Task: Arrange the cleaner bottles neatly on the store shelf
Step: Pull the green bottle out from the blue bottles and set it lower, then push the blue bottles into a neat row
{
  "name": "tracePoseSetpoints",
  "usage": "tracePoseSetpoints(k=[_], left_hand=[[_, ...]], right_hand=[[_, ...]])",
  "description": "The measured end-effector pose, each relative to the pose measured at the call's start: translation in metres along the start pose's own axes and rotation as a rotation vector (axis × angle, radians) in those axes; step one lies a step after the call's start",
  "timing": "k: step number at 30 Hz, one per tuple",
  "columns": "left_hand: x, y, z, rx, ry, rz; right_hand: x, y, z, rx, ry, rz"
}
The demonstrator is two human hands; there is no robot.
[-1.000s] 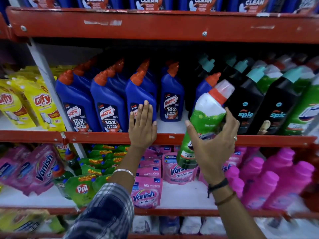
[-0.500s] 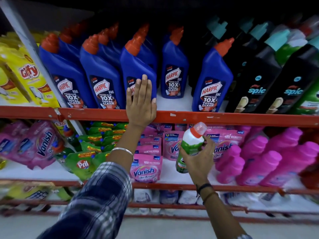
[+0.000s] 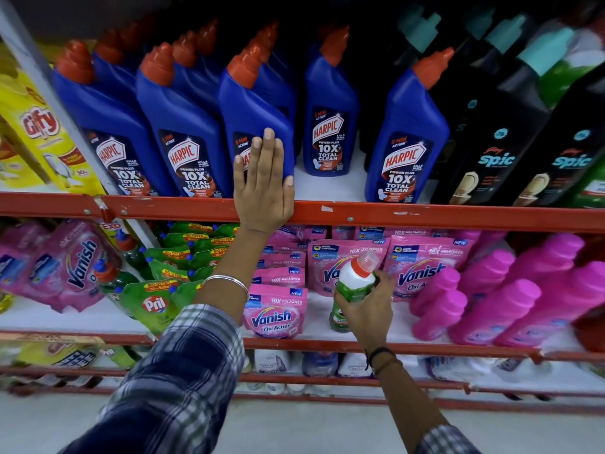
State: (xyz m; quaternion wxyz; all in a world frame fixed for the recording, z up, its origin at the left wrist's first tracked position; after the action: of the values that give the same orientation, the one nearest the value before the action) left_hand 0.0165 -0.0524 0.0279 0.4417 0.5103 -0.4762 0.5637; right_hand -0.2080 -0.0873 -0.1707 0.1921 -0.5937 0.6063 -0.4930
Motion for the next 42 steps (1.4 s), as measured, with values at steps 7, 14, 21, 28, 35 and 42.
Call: tracePoseSetpoints(k=[7,14,21,28,35,42], left_hand=[[0.001,-0.001,0.001,0.019,-0.016,-0.011],[-0.001,-0.001,0.0,0.041,0.013,0.012],[-0.001,-0.001,0.0,0.056,0.022,0.024],[-0.001,-0.001,0.001,0.059,0.011,0.021],[0.0,-0.002,0.0,0.051,0.0,0.009],[-0.001,-0.002,0.0,0.051,0.004,0.029]], right_hand=[[-0.004,-0.008,-0.019,-0.14,0.055,-0.162],[0.055,-0.1,-0.083,0.281,0.374,-0.232],[0.112,-0.161,-0.072,0.165,0.361,-0.229],[0.121,-0.162,-0.065,0.03,0.384,-0.134],[0.123,-0.169,-0.067,0.038,0.382,-0.086],[0.101,-0.204,-0.052,0.136,0.373,-0.173]])
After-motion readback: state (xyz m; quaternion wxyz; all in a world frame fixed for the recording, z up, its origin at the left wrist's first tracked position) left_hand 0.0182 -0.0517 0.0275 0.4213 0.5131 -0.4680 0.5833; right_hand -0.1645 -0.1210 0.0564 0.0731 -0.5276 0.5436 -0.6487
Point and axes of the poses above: each hand's wrist, its own x-axis towards the middle knuckle, its own z-axis out of the palm, y = z × x, the point moved 8 cm from there along x, towards the middle knuckle, and after that the axes turned 14 degrees about y, right-handed, at the moved point
